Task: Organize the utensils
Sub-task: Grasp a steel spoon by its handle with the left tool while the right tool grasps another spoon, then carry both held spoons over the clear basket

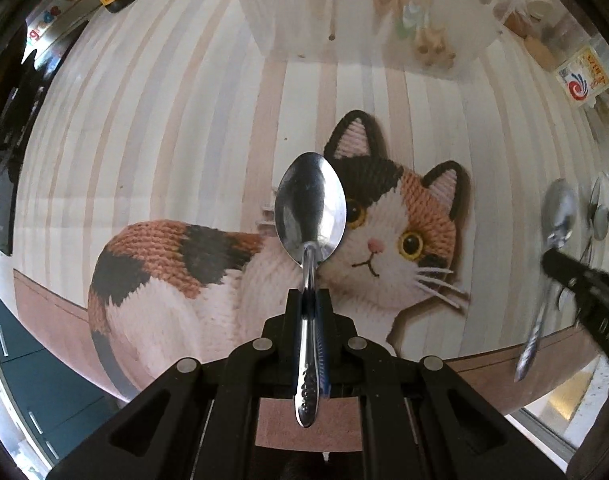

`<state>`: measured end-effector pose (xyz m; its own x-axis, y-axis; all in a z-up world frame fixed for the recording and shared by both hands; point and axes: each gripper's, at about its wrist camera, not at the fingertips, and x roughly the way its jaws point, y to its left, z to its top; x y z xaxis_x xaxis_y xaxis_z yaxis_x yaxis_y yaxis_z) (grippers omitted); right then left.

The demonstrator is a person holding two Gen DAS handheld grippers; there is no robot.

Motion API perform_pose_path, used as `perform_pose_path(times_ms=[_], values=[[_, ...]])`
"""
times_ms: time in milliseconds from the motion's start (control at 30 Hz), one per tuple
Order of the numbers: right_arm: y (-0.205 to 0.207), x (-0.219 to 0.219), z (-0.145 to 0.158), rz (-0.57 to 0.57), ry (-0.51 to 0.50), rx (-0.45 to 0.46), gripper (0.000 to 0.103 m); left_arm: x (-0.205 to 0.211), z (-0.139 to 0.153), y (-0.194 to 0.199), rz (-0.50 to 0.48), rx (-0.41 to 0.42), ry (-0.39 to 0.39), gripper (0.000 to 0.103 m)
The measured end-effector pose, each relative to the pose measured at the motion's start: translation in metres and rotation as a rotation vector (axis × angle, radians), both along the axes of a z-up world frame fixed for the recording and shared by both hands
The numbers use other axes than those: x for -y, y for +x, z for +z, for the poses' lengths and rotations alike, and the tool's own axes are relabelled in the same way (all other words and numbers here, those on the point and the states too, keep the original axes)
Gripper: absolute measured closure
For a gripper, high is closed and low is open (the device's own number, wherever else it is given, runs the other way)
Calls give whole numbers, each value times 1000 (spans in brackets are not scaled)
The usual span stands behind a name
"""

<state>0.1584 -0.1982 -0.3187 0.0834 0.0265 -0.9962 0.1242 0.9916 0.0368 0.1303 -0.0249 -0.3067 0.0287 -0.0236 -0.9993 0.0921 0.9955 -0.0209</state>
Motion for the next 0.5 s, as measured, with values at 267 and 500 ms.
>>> perform_pose_path(times_ms=[267, 500], values=[[-1, -33, -9, 40, 24, -45, 99, -14, 1, 37, -9, -11, -23, 95], [5, -44, -13, 56, -18, -56, 99, -7, 7, 49, -38, -5, -12, 98]])
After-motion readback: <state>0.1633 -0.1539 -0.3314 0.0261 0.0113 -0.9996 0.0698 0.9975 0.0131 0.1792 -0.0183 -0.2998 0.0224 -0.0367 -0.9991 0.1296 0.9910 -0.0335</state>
